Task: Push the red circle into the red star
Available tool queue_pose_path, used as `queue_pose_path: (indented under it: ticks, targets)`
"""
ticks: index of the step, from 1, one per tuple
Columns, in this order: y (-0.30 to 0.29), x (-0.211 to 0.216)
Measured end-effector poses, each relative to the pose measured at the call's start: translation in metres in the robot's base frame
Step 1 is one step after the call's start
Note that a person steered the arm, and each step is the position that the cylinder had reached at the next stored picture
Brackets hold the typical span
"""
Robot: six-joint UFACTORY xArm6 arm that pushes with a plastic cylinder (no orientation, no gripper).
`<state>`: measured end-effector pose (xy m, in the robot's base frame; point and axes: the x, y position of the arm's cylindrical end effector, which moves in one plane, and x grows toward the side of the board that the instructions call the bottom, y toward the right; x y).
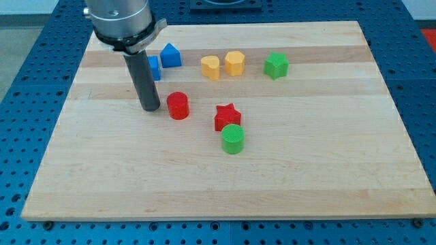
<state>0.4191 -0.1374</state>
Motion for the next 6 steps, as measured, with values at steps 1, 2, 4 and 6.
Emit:
queue_pose_path:
  ticks: [1, 2, 4, 6]
  targets:
    - [0.001, -0.003]
    - [0.001, -0.003]
    - [0.043, -0.002]
    - [0.083, -0.002]
